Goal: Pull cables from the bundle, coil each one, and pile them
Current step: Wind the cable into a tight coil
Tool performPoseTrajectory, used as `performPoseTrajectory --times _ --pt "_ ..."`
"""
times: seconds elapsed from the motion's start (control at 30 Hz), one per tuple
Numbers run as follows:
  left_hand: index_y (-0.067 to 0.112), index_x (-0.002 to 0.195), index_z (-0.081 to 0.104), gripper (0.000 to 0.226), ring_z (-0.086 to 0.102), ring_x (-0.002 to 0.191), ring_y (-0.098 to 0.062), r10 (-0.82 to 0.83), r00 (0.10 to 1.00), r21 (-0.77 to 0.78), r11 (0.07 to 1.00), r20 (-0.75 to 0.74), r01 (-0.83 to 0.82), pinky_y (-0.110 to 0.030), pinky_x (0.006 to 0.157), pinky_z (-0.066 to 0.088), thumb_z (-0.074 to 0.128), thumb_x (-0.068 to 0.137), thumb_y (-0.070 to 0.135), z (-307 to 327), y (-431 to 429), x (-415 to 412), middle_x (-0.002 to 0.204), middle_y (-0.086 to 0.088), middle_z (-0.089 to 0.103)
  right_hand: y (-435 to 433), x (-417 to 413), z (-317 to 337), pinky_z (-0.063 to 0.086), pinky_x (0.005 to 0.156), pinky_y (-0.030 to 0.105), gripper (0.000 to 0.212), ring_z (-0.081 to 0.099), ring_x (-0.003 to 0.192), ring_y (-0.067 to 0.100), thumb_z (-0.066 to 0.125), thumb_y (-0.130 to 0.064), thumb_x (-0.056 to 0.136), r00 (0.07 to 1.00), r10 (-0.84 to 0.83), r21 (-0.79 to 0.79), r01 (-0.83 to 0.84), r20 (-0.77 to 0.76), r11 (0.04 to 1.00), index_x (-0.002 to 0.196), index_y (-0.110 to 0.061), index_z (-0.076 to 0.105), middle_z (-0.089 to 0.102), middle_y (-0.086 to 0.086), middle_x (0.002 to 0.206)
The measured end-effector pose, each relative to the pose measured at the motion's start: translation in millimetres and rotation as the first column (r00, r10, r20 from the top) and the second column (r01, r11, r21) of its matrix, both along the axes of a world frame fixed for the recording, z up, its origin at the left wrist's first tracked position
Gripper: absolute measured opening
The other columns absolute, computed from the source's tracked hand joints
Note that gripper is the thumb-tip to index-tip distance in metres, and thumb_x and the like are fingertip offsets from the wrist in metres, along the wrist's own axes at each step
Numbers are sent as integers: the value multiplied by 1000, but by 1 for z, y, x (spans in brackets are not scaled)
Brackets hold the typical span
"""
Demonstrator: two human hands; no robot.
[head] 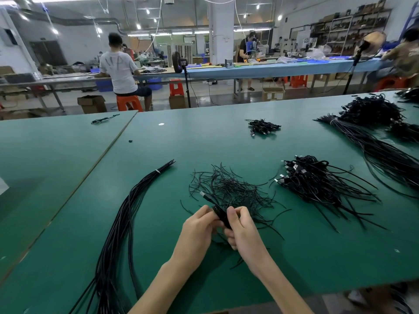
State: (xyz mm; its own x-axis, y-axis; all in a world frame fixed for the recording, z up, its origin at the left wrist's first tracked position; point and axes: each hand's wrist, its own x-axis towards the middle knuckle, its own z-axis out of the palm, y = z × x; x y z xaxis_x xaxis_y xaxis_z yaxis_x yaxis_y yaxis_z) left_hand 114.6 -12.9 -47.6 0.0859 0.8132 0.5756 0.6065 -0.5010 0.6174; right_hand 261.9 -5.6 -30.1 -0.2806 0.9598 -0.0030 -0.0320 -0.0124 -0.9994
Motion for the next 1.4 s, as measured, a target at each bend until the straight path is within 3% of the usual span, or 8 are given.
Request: performPoseTrajectory --times 0.13,0.3,0.43,0.6,0.73,1.0,1.23,1.4 --pt "6 106 70 22 64 82 -20 26 995 13 1000 -99 -25 -39 73 58 58 97 -9 -4 1 -2 98 1 58 1 3 -2 30 45 20 34 34 48 5 39 -39 110 999 -5 6 4 33 1000 107 -6 44 47 -14 55" --pt "12 95 71 23 61 74 -8 -37 996 -74 996 78 43 -12 69 46 57 100 -6 6 -2 -2 91 7 58 2 4 -2 27 43 20 24 30 48 8 42 -31 110 1000 -3 41 3 19 999 96 -11 41 42 -11 55" --pt "4 98 73 17 65 69 -13 -71 977 -211 971 199 114 -22 63 49 57 102 4 11 -3 -3 90 -6 60 3 3 -3 27 43 20 23 29 47 8 44 -24 109 999 -19 84 17 25 996 90 -12 37 39 -12 55" --pt "-7 88 74 17 63 60 -13 -55 977 -254 961 207 108 -16 56 47 60 99 -5 9 -3 -5 88 -15 60 3 1 -7 30 46 21 24 33 52 9 45 -25 110 997 -31 164 20 67 986 91 -11 40 42 -4 63" --pt "-9 80 71 20 58 54 -19 -31 967 -285 953 252 105 -20 52 44 63 97 -3 8 0 -8 86 -17 56 2 -3 -12 31 50 22 27 35 56 8 43 -28 110 994 -23 225 -1 105 974 89 -12 38 45 -10 62" --pt "-9 80 75 6 59 62 -15 -52 904 -294 936 424 192 -19 57 51 74 86 -7 11 0 -10 84 -28 53 6 -2 -13 29 44 19 27 35 50 5 44 -26 110 998 15 136 -22 57 990 86 -14 39 47 -3 67" --pt "-7 85 76 11 59 71 -26 -81 934 -272 945 348 184 -40 64 58 67 93 -7 7 2 -10 91 -24 57 3 -1 -7 28 42 18 27 31 46 5 42 -26 110 999 -6 95 2 41 995 87 -13 39 43 -12 55" --pt "1 87 77 13 61 68 -21 -84 951 -256 952 297 164 -27 63 54 67 95 -1 7 0 -7 90 -9 61 3 1 -5 27 42 19 28 30 46 6 41 -28 111 1000 -9 56 8 29 998 87 -13 40 41 -12 53"
